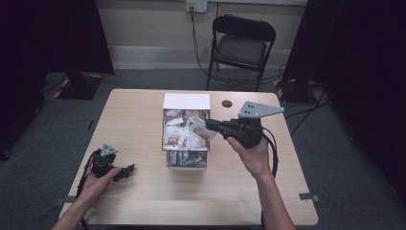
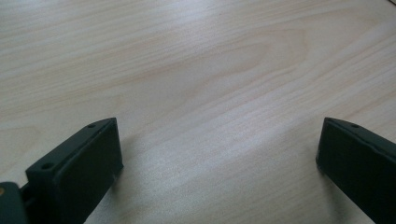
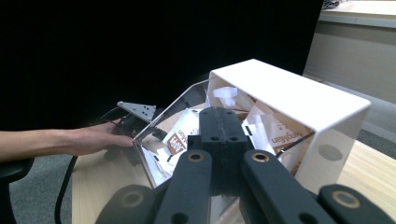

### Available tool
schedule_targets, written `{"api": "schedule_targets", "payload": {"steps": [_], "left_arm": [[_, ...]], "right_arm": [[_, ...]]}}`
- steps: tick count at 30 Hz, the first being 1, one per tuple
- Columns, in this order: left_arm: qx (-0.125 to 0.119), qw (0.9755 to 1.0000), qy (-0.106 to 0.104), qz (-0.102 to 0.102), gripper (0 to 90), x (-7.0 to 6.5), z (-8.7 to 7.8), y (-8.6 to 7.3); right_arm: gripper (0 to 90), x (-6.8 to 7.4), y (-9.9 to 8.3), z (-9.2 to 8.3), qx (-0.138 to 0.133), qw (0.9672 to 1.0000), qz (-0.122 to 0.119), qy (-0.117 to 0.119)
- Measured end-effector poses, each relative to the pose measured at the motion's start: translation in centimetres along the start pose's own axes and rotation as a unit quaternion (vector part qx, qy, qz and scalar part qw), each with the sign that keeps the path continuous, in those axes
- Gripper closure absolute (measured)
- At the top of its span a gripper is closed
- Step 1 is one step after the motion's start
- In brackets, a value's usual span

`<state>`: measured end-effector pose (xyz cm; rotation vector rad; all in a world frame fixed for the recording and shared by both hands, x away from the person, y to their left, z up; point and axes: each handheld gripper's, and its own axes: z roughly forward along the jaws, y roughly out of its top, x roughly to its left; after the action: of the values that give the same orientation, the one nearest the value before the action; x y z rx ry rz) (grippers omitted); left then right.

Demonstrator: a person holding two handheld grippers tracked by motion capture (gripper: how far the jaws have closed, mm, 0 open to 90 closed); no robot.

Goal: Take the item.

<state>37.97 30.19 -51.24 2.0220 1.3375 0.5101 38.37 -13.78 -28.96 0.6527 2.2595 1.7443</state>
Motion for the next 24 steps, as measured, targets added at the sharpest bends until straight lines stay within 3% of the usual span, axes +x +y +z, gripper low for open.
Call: {"api": "schedule_targets", "payload": {"steps": [12, 24], "left_arm": [[0.0, 1.0, 0.0, 0.0, 0.0, 0.0, 0.0, 0.0], [0.001, 1.0, 0.001, 0.001, 0.0, 0.0, 0.0, 0.0]], "right_arm": [[90.0, -0.1, 0.7, -2.0, 0.003, 0.9998, -0.007, -0.021], [90.0, -0.8, -0.3, -3.8, 0.004, 0.9991, 0.0, -0.042]]}}
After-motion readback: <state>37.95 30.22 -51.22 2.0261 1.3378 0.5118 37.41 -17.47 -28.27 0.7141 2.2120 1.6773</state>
